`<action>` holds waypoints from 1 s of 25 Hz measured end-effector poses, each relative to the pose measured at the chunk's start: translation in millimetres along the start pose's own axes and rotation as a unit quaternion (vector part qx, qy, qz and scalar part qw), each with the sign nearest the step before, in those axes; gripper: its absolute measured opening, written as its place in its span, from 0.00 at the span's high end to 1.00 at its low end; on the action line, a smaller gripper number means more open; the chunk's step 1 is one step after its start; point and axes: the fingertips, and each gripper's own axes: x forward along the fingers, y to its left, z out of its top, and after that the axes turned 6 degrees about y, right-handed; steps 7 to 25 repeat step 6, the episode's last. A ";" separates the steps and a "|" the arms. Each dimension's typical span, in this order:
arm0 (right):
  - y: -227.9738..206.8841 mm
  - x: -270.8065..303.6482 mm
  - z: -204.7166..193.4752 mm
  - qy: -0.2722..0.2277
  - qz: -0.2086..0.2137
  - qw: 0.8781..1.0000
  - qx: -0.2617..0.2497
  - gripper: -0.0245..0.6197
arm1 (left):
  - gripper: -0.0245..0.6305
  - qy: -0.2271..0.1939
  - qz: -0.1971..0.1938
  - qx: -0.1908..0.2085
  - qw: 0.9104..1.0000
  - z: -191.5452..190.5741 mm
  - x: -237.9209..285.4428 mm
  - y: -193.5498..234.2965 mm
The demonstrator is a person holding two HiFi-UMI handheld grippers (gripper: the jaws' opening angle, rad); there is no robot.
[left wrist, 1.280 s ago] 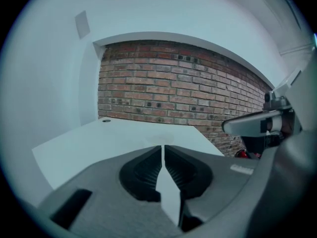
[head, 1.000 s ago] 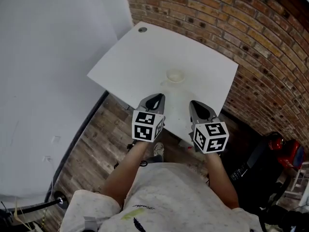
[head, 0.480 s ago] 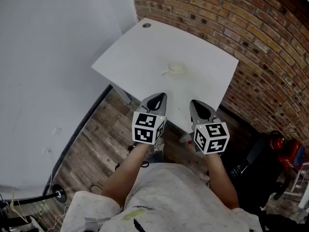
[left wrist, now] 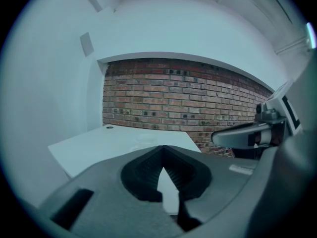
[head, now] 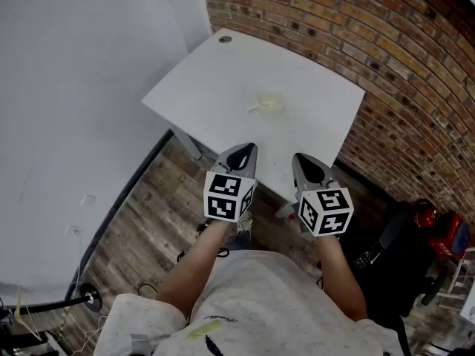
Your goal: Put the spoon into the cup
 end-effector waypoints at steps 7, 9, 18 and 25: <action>-1.1 0.4 0.7 0.000 -0.001 1.000 0.001 0.95 | 0.97 0.002 -0.005 0.004 1.000 1.4 2.1 -2.8; -1.1 0.4 0.7 0.000 -0.001 1.000 0.001 0.95 | 0.97 0.002 -0.005 0.004 1.000 1.4 2.1 -2.8; -1.1 0.4 0.7 0.000 -0.001 1.000 0.001 0.95 | 0.97 0.002 -0.005 0.004 1.000 1.4 2.1 -2.8; -1.1 0.4 0.7 0.000 -0.001 1.000 0.001 0.95 | 0.97 0.002 -0.005 0.004 1.000 1.4 2.1 -2.8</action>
